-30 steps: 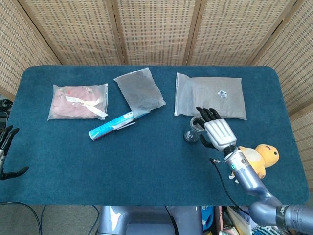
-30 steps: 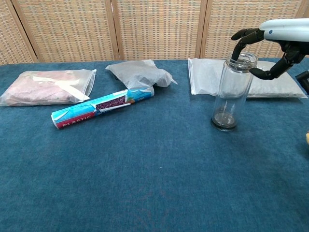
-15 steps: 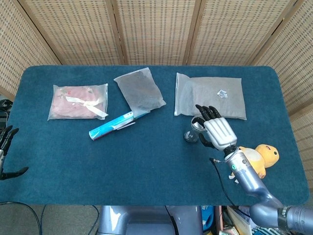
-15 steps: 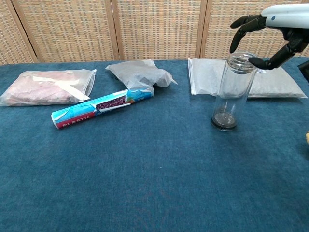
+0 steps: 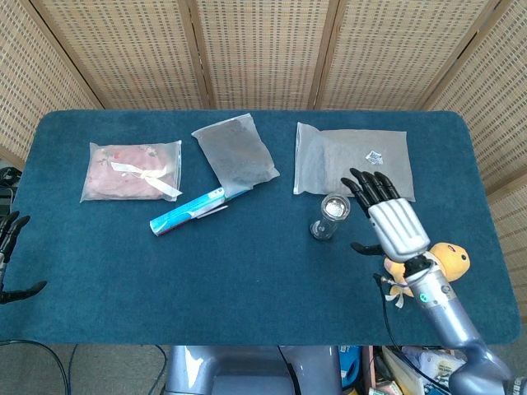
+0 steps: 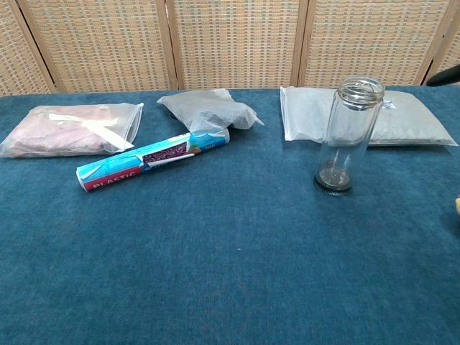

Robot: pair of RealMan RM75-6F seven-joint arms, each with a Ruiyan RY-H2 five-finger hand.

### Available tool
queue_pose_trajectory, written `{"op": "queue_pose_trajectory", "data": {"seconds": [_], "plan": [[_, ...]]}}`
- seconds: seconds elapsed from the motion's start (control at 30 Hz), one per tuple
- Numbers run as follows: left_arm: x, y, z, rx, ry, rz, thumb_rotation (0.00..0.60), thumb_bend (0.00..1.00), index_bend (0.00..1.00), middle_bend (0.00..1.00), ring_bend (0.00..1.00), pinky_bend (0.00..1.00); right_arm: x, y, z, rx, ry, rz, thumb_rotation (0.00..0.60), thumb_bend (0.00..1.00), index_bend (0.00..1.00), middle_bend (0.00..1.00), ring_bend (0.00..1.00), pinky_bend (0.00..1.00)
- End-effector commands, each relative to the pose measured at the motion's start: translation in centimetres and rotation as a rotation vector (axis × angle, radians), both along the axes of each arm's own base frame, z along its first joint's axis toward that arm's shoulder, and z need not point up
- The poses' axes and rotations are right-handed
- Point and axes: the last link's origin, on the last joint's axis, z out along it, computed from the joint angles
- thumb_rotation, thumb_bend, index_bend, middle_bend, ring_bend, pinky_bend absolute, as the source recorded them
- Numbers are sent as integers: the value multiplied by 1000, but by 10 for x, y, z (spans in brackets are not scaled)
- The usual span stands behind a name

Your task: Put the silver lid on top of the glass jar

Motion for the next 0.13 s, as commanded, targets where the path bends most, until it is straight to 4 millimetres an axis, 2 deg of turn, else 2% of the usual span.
{"op": "queue_pose_trajectory", "data": {"seconds": [0.03,0.13], "plan": [[0,-1,-1,1,1,-4,600,60,0,0,0,0,-44,43,11,-65,23,-11,600,0,0,0,0,0],[2,-3,-3,-2,5,-13,600,60,0,0,0,0,-78,69,2,-95,27,-44,600,0,0,0,0,0]]}}
